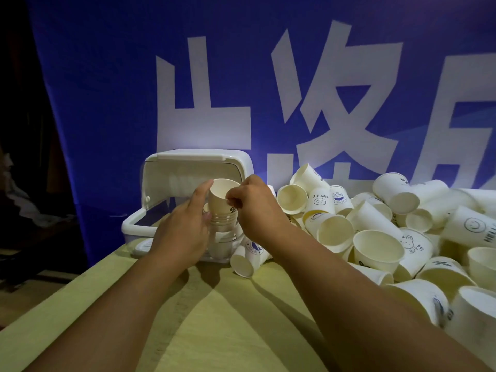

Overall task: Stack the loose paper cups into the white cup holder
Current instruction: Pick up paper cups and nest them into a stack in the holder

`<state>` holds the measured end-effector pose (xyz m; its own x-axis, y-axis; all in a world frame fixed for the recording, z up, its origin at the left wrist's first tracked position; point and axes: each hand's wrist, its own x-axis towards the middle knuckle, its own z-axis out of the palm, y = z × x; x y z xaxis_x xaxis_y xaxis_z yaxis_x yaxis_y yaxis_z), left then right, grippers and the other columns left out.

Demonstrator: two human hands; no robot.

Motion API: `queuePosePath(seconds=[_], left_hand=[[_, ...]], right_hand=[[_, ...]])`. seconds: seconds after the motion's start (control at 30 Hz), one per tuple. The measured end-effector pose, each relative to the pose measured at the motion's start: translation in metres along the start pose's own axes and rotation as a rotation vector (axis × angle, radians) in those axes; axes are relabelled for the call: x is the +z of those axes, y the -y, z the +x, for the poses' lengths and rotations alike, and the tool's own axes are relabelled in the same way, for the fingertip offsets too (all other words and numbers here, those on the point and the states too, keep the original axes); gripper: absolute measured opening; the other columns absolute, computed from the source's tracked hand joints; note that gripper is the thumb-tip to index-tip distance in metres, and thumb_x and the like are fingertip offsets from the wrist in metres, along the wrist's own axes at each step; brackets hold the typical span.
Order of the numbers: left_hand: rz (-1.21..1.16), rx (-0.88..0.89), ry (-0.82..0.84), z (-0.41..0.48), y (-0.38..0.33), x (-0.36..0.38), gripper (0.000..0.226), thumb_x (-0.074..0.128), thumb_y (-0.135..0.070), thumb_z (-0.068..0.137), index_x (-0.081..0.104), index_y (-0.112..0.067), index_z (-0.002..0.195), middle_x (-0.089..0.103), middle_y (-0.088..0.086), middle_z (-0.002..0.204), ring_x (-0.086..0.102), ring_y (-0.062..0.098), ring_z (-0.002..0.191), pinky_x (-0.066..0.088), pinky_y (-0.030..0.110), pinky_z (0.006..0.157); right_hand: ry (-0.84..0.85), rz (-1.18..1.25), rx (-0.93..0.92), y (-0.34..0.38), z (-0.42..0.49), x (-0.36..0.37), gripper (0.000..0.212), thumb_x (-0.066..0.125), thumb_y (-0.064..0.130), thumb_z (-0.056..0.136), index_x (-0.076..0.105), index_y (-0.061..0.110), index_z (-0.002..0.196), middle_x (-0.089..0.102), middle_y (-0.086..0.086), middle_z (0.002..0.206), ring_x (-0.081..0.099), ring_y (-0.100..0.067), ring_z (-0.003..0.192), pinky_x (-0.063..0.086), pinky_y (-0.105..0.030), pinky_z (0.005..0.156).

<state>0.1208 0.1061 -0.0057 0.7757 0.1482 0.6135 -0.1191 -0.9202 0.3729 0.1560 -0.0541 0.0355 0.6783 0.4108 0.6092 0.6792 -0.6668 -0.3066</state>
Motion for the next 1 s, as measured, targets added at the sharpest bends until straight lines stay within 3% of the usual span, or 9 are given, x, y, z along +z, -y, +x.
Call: queuePosePath(seconds=[0.3, 0.4, 0.53, 0.7, 0.87, 1.0], left_hand=[[-0.109, -0.039, -0.041, -0.001, 0.001, 0.005, 0.039, 0.047, -0.027, 0.105, 0.039, -0.033, 0.143, 0.057, -0.005, 0.132, 0.057, 0.018, 0.117, 0.055, 0.049, 0.094], [-0.093, -0.041, -0.044, -0.002, 0.0, 0.008, 0.027, 0.049, -0.025, 0.104, 0.054, -0.023, 0.131, 0.055, -0.005, 0.124, 0.057, 0.015, 0.11, 0.054, 0.044, 0.094], [-0.088, -0.069, -0.045, -0.002, -0.002, 0.008, 0.025, 0.052, -0.024, 0.104, 0.058, -0.02, 0.127, 0.056, -0.004, 0.121, 0.058, 0.015, 0.107, 0.054, 0.045, 0.095], [-0.006, -0.07, -0.058, -0.006, -0.005, 0.003, 0.031, 0.056, -0.029, 0.102, 0.057, -0.024, 0.132, 0.058, -0.005, 0.123, 0.058, 0.016, 0.11, 0.055, 0.045, 0.093], [0.077, 0.01, -0.078, -0.014, -0.019, 0.0, 0.034, 0.063, -0.035, 0.096, 0.057, -0.026, 0.129, 0.055, -0.002, 0.128, 0.051, 0.021, 0.118, 0.05, 0.042, 0.097], [0.054, 0.084, -0.079, -0.022, -0.04, 0.0, 0.024, 0.068, -0.04, 0.092, 0.061, -0.029, 0.111, 0.053, -0.008, 0.112, 0.052, 0.015, 0.096, 0.05, 0.033, 0.076]], right_hand=[[-0.065, 0.071, 0.044, -0.001, -0.002, 0.02, 0.028, 0.061, 0.002, 0.094, 0.069, 0.013, 0.118, 0.059, -0.005, 0.114, 0.055, -0.019, 0.099, 0.039, -0.021, 0.083], [0.025, 0.01, 0.051, -0.006, -0.003, 0.03, 0.021, 0.064, 0.005, 0.092, 0.074, 0.016, 0.107, 0.068, -0.006, 0.098, 0.06, -0.02, 0.086, 0.052, -0.028, 0.085], [0.091, 0.007, 0.077, -0.01, -0.004, 0.032, 0.018, 0.064, 0.007, 0.093, 0.075, 0.016, 0.105, 0.069, -0.006, 0.096, 0.061, -0.02, 0.085, 0.052, -0.029, 0.085], [0.016, 0.05, 0.094, -0.004, -0.009, 0.018, 0.033, 0.066, 0.023, 0.095, 0.064, 0.023, 0.128, 0.07, -0.001, 0.117, 0.066, -0.02, 0.099, 0.05, -0.028, 0.088], [-0.111, -0.05, 0.202, -0.011, -0.011, -0.021, 0.011, 0.066, 0.021, 0.091, 0.073, 0.023, 0.099, 0.071, 0.001, 0.091, 0.064, -0.018, 0.081, 0.059, -0.039, 0.077], [-0.132, -0.189, 0.296, -0.025, -0.028, -0.054, 0.004, 0.068, 0.023, 0.088, 0.07, 0.021, 0.091, 0.069, 0.001, 0.084, 0.062, -0.017, 0.074, 0.056, -0.033, 0.069]])
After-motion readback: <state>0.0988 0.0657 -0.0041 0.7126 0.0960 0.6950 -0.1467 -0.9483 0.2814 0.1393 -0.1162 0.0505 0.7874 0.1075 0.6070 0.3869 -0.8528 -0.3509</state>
